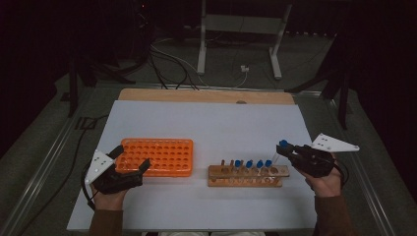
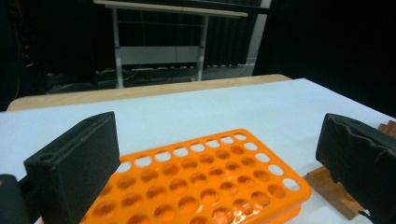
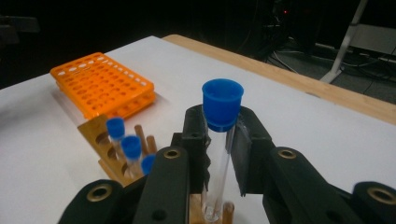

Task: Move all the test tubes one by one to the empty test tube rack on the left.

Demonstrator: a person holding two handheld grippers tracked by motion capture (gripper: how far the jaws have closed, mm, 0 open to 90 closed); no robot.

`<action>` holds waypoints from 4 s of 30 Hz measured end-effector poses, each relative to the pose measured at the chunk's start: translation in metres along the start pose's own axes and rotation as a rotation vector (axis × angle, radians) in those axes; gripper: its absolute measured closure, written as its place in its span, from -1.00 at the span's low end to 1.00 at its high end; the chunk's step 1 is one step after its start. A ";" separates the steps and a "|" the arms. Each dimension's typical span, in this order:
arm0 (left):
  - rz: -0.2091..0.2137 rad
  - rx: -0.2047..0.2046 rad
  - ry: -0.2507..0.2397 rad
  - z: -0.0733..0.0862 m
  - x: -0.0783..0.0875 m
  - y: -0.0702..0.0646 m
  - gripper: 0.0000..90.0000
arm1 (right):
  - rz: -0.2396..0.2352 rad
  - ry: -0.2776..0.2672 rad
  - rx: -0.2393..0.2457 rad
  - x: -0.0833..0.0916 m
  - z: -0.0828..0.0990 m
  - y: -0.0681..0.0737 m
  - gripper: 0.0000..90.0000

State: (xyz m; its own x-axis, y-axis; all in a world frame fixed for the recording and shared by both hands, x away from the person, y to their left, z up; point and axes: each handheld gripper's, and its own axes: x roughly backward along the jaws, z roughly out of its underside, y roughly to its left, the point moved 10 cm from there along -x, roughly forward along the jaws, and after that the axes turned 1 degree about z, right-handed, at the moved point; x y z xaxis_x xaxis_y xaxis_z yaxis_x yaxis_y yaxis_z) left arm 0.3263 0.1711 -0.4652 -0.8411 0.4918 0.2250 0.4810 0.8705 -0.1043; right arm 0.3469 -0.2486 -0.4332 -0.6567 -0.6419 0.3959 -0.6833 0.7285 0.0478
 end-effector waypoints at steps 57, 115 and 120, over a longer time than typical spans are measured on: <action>0.406 -0.115 0.122 -0.029 -0.129 -0.158 0.47 | -0.245 0.019 0.001 -0.120 -0.064 0.106 0.70; 0.300 -0.053 0.113 0.020 -0.086 -0.084 0.72 | 0.118 -0.079 -0.139 -0.035 -0.001 -0.027 -0.97; 0.291 -0.056 0.131 0.031 -0.091 -0.083 0.72 | 0.134 -0.079 -0.155 -0.031 0.007 -0.033 -0.97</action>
State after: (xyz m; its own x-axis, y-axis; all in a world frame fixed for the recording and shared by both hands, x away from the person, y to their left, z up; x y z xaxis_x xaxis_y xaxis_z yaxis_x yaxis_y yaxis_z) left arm 0.3554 0.0542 -0.5066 -0.6289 0.7099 0.3171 0.7128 0.6893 -0.1296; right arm 0.3876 -0.2542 -0.4534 -0.7658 -0.5488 0.3352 -0.5345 0.8330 0.1427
